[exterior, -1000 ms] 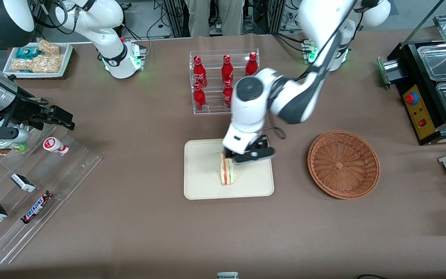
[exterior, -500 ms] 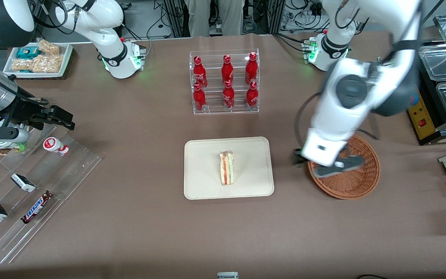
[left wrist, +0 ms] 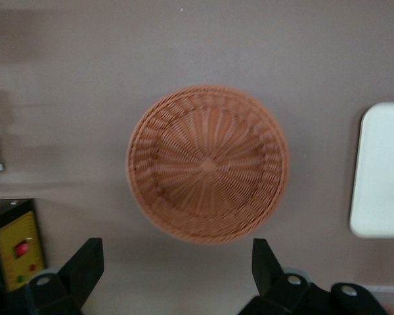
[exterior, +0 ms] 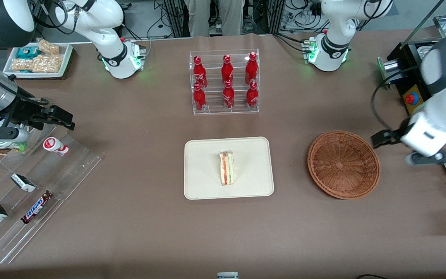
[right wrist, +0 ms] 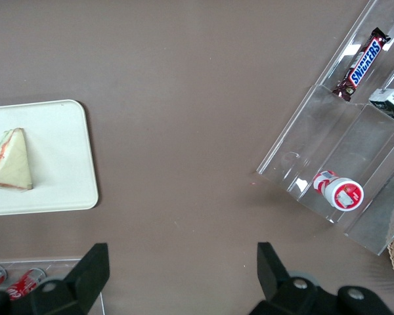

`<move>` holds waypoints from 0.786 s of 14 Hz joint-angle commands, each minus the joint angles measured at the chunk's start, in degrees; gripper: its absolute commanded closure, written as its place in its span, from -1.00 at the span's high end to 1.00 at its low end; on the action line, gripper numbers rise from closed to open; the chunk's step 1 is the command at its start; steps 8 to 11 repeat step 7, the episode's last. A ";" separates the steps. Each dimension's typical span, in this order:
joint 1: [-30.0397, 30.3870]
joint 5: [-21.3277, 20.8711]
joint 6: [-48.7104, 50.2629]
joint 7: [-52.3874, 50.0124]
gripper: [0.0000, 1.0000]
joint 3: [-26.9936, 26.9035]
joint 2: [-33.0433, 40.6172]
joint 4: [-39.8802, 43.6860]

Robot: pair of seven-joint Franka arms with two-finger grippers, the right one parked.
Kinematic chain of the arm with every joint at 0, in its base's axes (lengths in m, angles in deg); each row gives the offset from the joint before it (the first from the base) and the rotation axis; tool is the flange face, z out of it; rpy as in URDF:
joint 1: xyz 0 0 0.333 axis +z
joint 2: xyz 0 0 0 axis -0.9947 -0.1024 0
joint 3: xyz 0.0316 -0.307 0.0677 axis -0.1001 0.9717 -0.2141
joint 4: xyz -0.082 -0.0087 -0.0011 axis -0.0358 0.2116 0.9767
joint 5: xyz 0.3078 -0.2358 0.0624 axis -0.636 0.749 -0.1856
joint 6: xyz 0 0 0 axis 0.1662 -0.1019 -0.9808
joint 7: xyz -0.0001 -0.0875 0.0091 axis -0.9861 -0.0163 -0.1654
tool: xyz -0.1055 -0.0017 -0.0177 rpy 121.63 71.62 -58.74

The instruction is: Place sandwich from basket to tray

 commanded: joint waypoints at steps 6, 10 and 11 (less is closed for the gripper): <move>2.34 0.44 4.98 12.80 1.00 -1.00 9.13 -0.32; 2.34 0.44 5.15 12.71 1.00 -1.01 9.22 -0.32; 2.34 0.44 5.15 12.71 1.00 -1.01 9.22 -0.32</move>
